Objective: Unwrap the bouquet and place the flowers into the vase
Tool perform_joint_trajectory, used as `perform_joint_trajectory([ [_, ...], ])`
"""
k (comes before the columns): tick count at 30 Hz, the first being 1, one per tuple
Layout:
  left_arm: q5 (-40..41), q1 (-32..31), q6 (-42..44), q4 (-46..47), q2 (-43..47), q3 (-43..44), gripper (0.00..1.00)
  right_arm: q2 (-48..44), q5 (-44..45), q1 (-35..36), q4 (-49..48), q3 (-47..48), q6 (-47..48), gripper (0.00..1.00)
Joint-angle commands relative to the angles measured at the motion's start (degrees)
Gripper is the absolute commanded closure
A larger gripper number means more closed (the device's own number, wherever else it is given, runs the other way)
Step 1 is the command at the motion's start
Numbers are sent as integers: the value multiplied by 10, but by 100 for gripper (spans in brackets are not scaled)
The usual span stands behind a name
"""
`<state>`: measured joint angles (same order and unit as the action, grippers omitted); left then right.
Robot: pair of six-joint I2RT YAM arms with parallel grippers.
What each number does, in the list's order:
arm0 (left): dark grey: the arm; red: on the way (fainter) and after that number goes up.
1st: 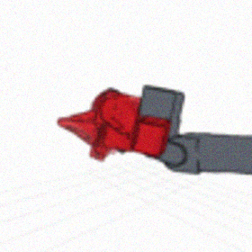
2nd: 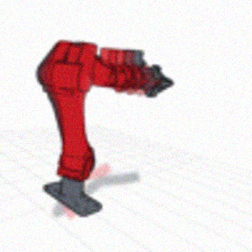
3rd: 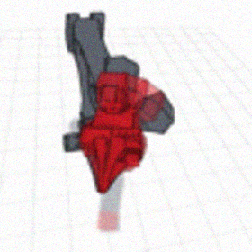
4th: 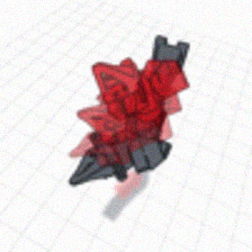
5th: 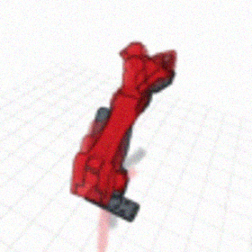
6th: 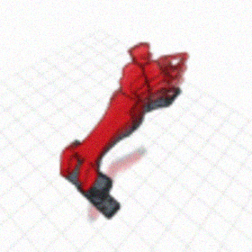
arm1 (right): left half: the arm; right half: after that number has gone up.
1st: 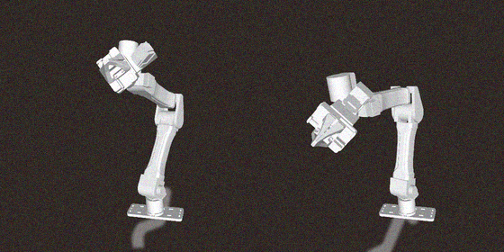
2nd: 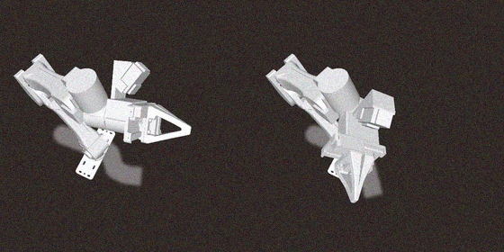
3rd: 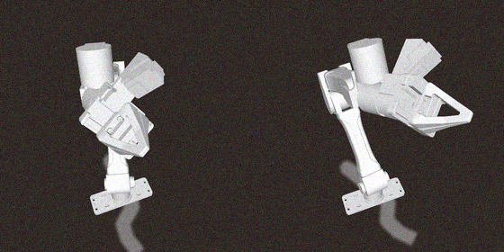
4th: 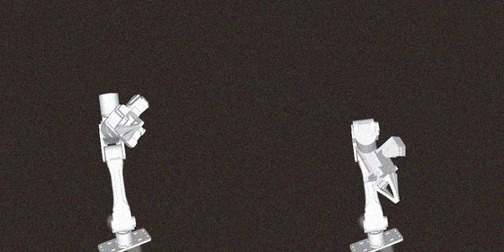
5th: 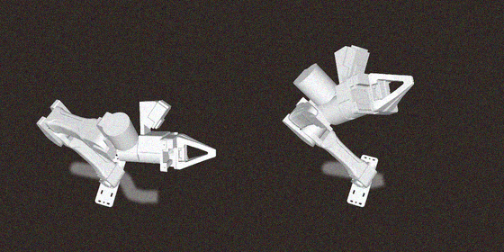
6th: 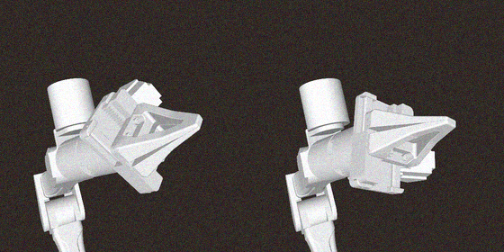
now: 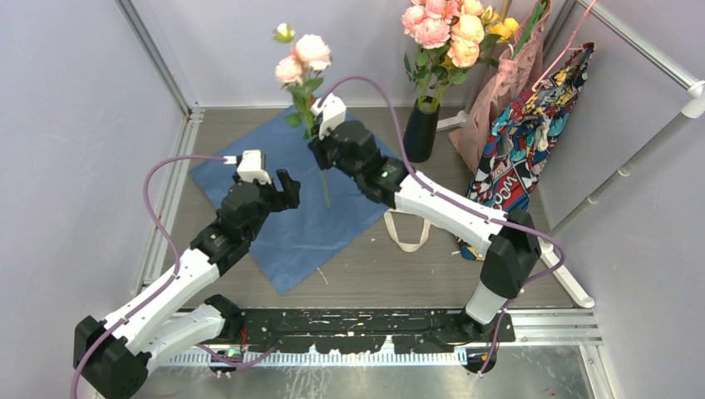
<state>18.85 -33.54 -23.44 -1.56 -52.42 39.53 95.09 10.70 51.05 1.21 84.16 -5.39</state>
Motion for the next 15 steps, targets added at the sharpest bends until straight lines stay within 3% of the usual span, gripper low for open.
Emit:
perform_joint_trajectory([
  [1, 92, 7, 5, -6, 33, -29, 18, -3, 42, -70, 7, 91, 50, 99],
  [7, 126, 8, 15, -24, 43, -59, 16, 24, 41, -166, 50, 183, 107, 99],
  [15, 112, 7, 19, 0, 3, -57, 16, 59, 22, -288, 62, 291, 123, 99],
])
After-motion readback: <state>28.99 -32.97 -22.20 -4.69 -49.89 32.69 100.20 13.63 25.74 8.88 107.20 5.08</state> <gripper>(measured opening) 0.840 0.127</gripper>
